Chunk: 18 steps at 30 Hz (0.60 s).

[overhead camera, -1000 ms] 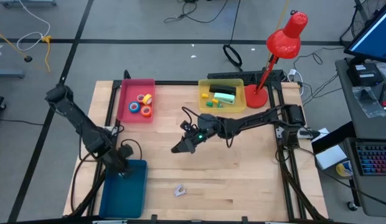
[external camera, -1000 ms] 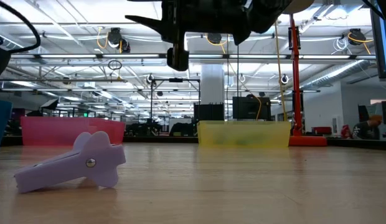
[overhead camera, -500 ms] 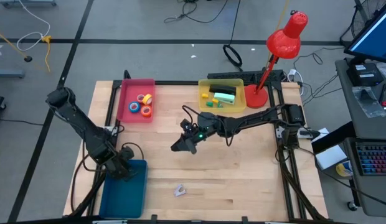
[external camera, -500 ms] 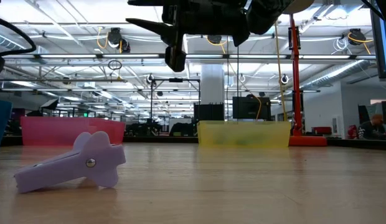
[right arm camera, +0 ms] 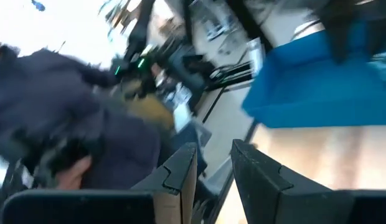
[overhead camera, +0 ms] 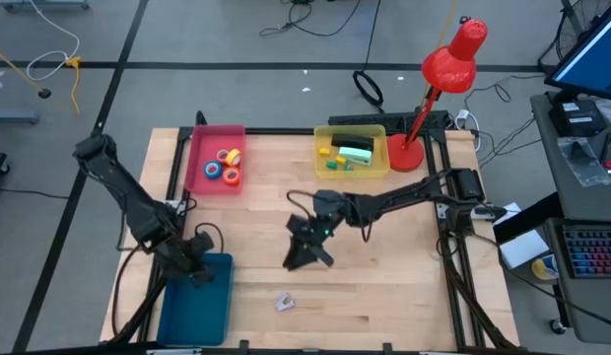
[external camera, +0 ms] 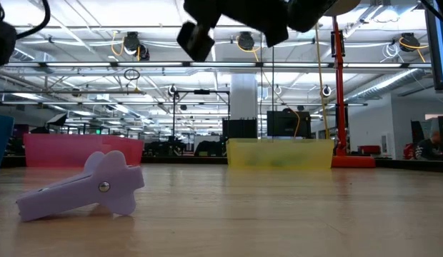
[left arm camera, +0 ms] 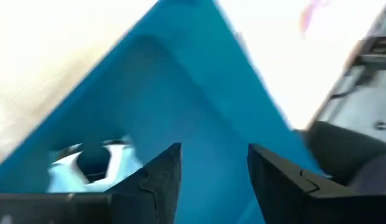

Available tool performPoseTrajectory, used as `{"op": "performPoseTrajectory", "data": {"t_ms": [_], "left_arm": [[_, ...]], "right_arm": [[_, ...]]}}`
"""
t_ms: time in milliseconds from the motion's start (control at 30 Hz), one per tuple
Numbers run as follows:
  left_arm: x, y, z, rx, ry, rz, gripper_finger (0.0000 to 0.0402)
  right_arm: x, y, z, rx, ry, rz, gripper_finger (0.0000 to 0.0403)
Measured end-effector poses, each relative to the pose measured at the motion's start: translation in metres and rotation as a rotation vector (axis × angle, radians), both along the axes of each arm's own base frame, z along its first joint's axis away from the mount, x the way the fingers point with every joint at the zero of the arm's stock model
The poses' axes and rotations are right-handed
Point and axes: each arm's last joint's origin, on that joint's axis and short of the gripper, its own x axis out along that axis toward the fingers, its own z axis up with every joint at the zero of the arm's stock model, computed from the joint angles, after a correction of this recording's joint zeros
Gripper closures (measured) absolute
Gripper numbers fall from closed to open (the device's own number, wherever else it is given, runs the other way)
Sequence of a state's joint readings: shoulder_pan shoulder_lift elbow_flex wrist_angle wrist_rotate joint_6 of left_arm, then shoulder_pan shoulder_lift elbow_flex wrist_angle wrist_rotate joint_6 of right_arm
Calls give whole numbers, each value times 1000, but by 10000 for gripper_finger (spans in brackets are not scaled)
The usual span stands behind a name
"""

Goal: Pick and place Stapler, Stapler remover, tape
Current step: Put the purple staple remover into the blue bin

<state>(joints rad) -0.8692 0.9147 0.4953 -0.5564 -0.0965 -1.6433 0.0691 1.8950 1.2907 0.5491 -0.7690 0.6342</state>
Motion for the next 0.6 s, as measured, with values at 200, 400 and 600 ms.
{"op": "performPoseTrajectory", "data": {"t_ms": [200, 400, 600], "left_arm": [[-2, 3, 17, -78, -141, -19, 218], [1, 4, 34, -140, -333, -23, 218], [9, 0, 58, -120, -666, -24, 218]], "right_arm": [[-8, 39, -4, -109, -81, 133, 307], [-15, 57, -20, -275, -54, 162, 307], [-17, 66, -28, -498, -102, 29, 307]]}}
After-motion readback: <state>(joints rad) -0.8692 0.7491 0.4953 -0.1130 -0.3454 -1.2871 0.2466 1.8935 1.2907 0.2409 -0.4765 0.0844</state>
